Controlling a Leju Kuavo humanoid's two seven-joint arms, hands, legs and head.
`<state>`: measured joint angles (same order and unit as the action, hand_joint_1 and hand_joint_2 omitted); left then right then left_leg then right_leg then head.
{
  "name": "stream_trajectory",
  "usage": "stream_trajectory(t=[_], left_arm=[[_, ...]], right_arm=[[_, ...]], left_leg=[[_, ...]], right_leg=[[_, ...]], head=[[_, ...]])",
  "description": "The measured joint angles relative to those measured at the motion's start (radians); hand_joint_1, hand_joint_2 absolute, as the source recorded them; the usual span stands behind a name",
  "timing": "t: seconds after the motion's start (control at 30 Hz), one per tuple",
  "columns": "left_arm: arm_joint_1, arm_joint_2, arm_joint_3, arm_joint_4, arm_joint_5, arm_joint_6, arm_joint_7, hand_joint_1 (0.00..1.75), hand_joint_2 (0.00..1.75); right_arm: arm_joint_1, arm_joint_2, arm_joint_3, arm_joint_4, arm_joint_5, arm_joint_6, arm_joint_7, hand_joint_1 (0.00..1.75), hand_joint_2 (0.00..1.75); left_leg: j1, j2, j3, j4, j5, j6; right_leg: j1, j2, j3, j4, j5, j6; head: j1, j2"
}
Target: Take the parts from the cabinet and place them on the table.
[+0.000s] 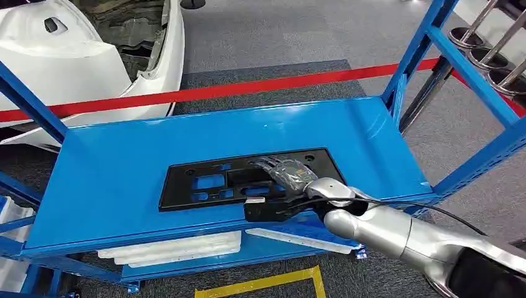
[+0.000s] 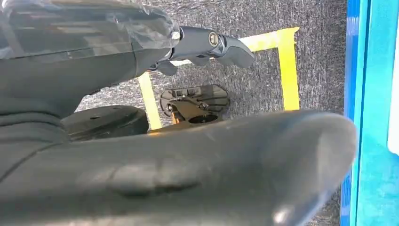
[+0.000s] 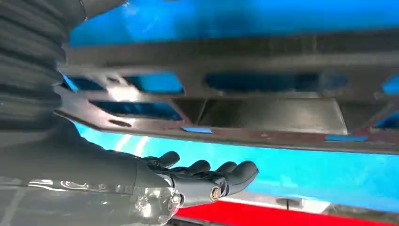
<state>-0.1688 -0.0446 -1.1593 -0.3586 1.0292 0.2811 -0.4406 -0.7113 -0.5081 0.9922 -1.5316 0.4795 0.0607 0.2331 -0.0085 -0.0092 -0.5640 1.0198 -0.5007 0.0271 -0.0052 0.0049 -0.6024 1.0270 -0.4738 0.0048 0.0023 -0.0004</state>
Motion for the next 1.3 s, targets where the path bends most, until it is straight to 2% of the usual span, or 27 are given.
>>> stream_trajectory(t=[0.3,0.67,1.17,1.3], left_arm=[[0.012,0.0,0.0,0.0,0.014,-0.001,-0.004,0.0,0.0],[0.023,0.0,0.0,0.0,0.038,0.001,-0.016,0.0,0.0],[0.03,0.0,0.0,0.0,0.044,0.001,-0.018,0.0,0.0],[0.03,0.0,0.0,0.0,0.044,-0.003,-0.018,0.0,0.0]], right_arm=[[0.003,-0.02,-0.005,-0.082,0.009,-0.036,0.003,0.0,1.75],[0.047,-0.048,-0.006,-0.136,0.056,0.011,0.069,0.0,1.75],[0.136,-0.108,-0.042,-0.142,0.064,0.018,0.108,0.0,1.75],[0.165,-0.124,-0.058,-0.155,0.078,0.022,0.138,0.0,1.75]], left_leg=[[0.0,0.0,0.001,0.0,0.0,0.0],[0.0,0.0,0.001,0.0,0.0,0.0],[0.0,0.0,0.001,0.0,-0.001,0.0],[0.0,0.0,0.002,0.0,-0.001,0.0]], right_leg=[[0.0,0.0,0.0,0.0,0.0,0.0],[0.0,0.0,0.001,-0.001,0.0,0.0],[0.0,0.0,0.002,-0.002,0.0,0.0],[0.0,0.0,0.002,-0.002,0.0,0.001]], head=[[0.0,0.0],[0.0,0.0],[0.0,0.0],[0.0,0.0]])
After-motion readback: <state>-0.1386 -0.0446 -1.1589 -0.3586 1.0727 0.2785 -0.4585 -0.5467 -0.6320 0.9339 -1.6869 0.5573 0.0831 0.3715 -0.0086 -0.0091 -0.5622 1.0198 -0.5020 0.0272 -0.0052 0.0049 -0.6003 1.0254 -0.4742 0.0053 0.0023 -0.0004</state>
